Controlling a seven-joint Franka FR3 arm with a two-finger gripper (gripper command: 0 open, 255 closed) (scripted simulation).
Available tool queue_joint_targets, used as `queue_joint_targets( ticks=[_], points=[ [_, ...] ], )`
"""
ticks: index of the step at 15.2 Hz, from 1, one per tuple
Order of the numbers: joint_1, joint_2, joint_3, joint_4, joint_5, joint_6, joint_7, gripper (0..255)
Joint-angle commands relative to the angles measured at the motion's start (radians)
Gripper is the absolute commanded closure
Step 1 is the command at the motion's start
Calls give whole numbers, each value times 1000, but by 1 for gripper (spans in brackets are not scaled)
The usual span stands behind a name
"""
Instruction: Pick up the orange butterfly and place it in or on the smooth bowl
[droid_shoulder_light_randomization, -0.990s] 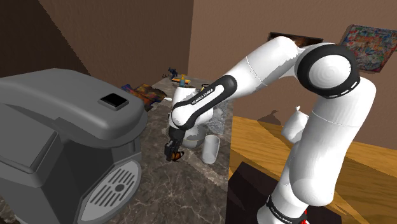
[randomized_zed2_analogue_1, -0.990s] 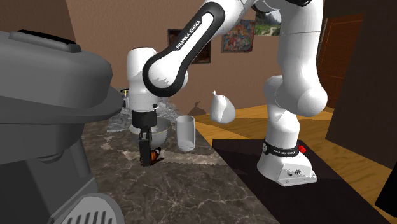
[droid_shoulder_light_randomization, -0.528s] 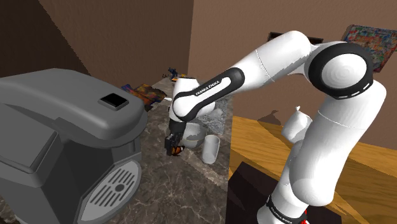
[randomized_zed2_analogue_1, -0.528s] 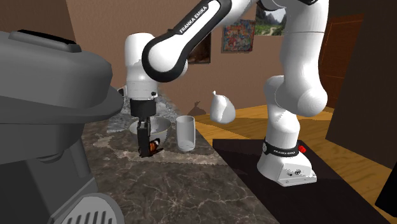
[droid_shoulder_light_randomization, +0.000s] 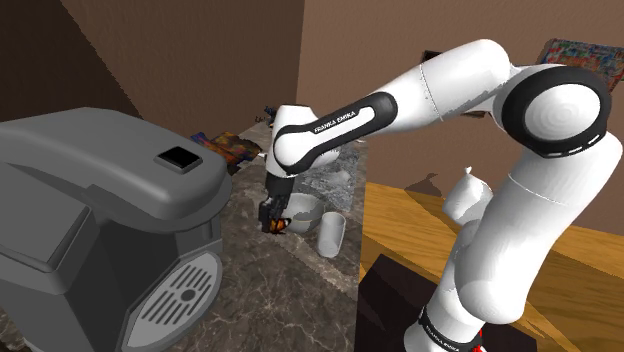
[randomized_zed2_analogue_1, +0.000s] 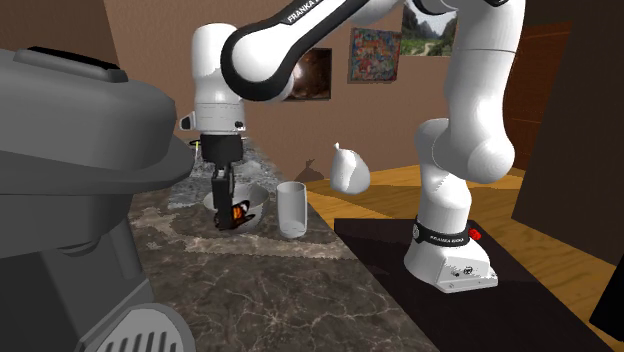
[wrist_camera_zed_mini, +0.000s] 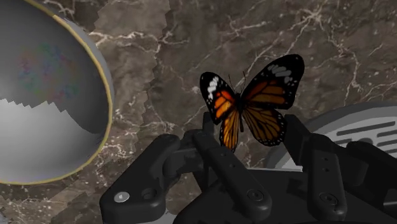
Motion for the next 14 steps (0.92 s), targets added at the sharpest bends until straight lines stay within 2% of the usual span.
queue_joint_targets(
  ticks=[1,10,14],
  points=[
    [-1,-16,-1,14,-4,-30,6,255],
    [-5,-65,-4,76,-18,-140,27,255],
    [-51,-44,-61,112,-28,-172,-66,255]
  ],
)
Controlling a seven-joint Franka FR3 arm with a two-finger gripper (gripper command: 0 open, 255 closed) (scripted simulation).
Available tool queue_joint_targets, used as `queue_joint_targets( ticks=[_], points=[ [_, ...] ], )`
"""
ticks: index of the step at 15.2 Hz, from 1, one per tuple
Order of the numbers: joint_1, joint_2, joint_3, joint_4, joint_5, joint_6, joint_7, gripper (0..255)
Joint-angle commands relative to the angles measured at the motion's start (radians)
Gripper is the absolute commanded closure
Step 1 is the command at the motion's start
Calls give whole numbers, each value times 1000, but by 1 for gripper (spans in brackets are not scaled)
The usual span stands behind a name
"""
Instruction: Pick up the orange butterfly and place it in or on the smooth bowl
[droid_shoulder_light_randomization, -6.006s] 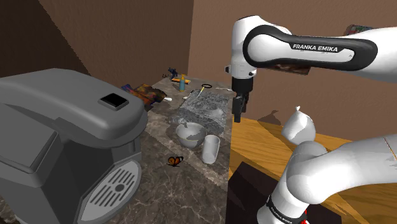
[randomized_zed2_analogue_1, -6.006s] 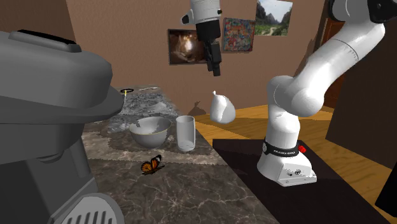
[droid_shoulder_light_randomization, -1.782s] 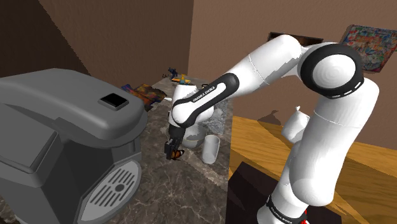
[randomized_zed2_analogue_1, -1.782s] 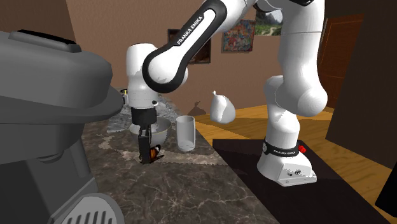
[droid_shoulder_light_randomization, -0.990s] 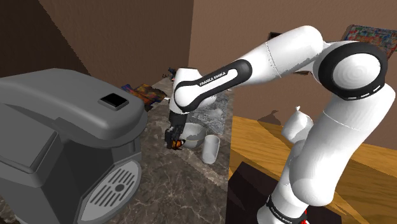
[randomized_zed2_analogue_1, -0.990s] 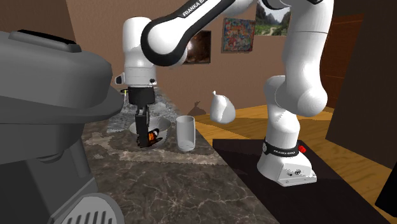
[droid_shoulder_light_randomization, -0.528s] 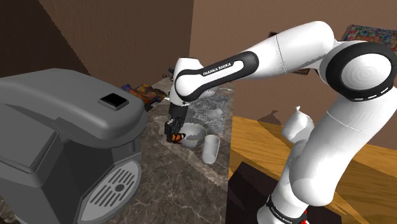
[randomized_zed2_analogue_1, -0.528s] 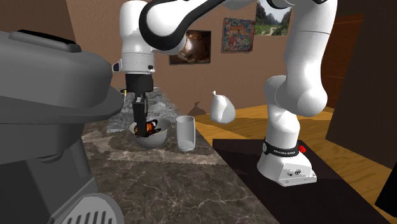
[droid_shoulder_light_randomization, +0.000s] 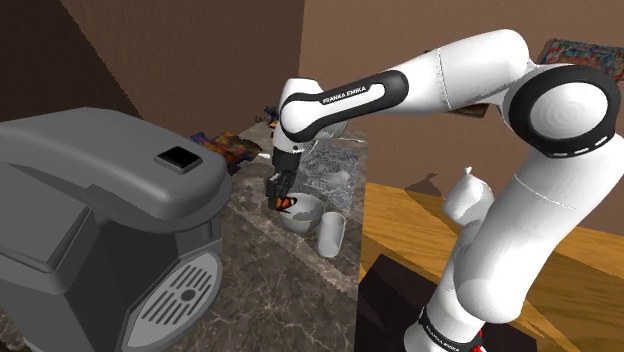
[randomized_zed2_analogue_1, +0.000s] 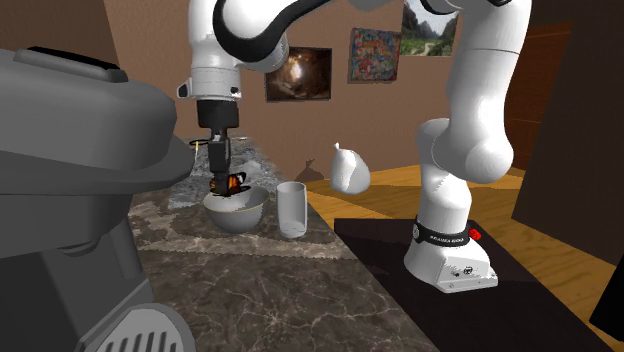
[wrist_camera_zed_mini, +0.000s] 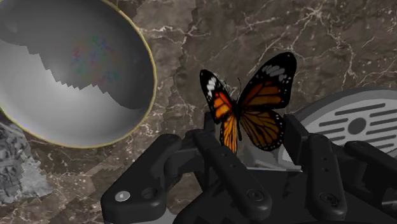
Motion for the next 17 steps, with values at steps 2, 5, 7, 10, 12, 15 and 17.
queue_joint_targets(
  ticks=[2,5,7,10,12,15,17],
  points=[
    [-37,16,-46,30,-7,-28,-76,255],
    [-70,48,-86,76,-12,-54,-144,255],
    [-92,73,-112,112,-14,-73,-188,255],
    [-126,119,-148,175,-13,-103,-254,255],
    [-137,139,-158,189,-10,-101,-277,255],
    [-136,152,-158,163,-5,-63,-286,255],
    [-136,162,-157,148,-1,-38,-292,255]
  ],
)
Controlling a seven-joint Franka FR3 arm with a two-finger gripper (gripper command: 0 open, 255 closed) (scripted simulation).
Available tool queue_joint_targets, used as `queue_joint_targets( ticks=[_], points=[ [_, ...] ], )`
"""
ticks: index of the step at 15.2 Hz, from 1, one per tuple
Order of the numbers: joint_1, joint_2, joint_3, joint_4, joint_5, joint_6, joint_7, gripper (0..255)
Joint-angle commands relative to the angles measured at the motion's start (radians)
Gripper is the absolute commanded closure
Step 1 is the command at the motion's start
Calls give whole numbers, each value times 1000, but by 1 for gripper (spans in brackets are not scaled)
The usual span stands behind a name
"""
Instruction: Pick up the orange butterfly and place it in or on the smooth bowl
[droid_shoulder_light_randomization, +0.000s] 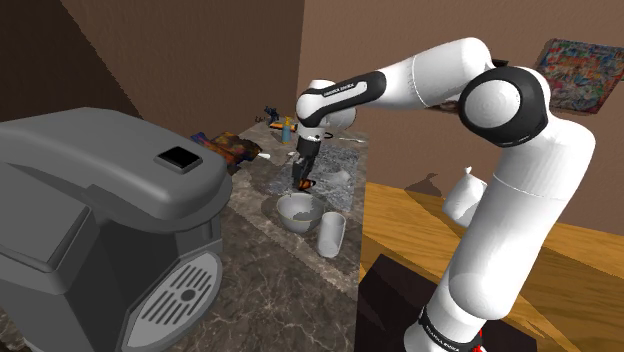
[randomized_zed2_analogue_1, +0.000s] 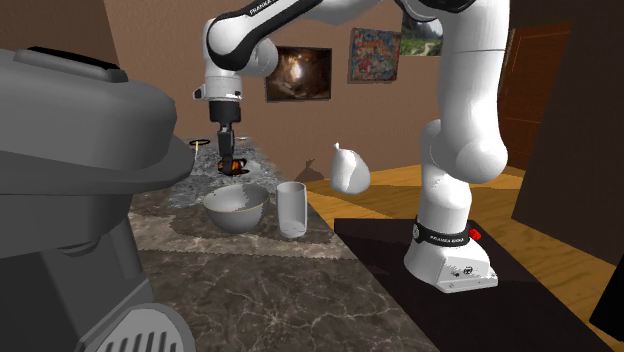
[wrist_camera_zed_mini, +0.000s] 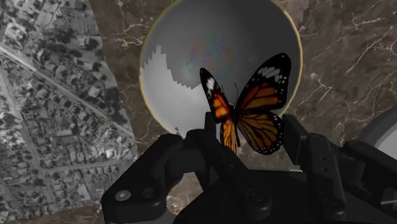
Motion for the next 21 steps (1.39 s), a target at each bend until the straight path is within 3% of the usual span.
queue_joint_targets(
  ticks=[1,9,17,18,21],
  points=[
    [0,10,0,-17,5,27,-7,255],
    [0,62,3,-72,27,131,-35,255],
    [0,62,3,-72,27,131,-35,255],
    [0,62,3,-72,27,131,-35,0],
    [0,62,3,-72,27,131,-35,0]
  ],
)
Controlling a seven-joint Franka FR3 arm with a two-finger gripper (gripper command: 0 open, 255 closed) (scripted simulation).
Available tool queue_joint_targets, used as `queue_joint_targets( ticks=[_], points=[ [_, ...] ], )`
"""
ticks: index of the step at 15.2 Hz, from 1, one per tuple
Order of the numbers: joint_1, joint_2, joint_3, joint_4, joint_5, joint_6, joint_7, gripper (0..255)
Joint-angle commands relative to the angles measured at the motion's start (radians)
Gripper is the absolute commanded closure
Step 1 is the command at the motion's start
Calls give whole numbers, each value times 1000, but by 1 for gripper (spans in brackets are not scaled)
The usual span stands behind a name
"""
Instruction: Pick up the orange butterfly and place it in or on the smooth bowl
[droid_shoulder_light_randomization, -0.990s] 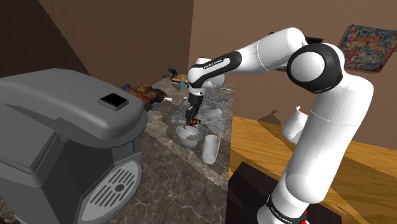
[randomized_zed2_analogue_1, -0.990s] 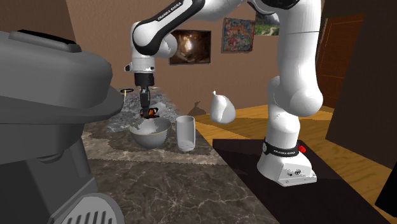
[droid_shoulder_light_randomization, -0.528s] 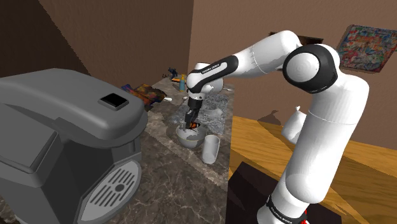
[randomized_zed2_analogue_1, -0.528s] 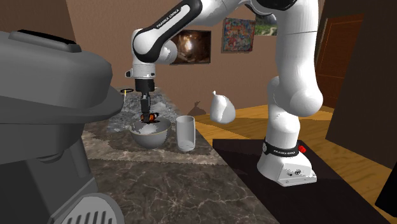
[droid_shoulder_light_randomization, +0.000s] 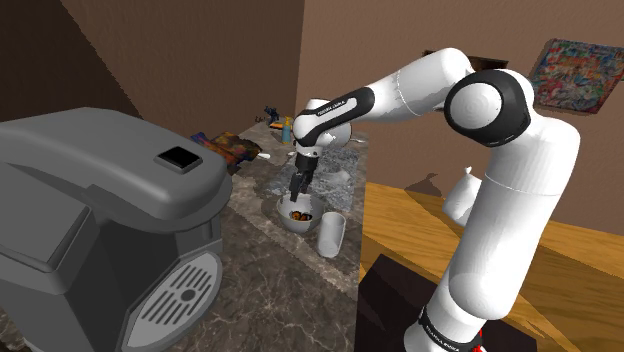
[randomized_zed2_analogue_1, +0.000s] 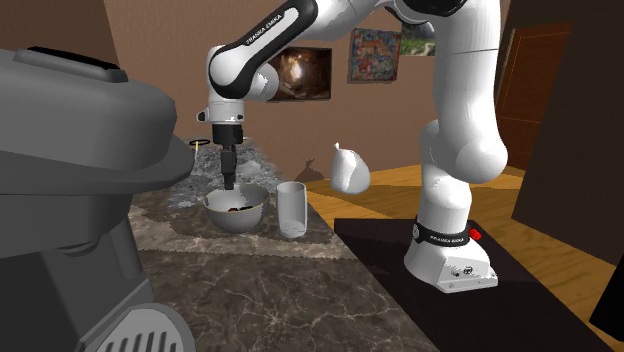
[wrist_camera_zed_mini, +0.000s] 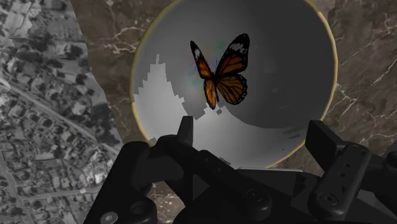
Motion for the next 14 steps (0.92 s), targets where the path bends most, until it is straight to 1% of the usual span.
queue_joint_targets(
  ticks=[1,2,6,14],
  points=[
    [0,0,0,0,0,0,0,0],
    [0,0,0,0,0,0,0,0],
    [-9,-52,-11,67,-24,-119,15,0],
    [-9,-52,-11,67,-24,-119,15,0]
  ],
)
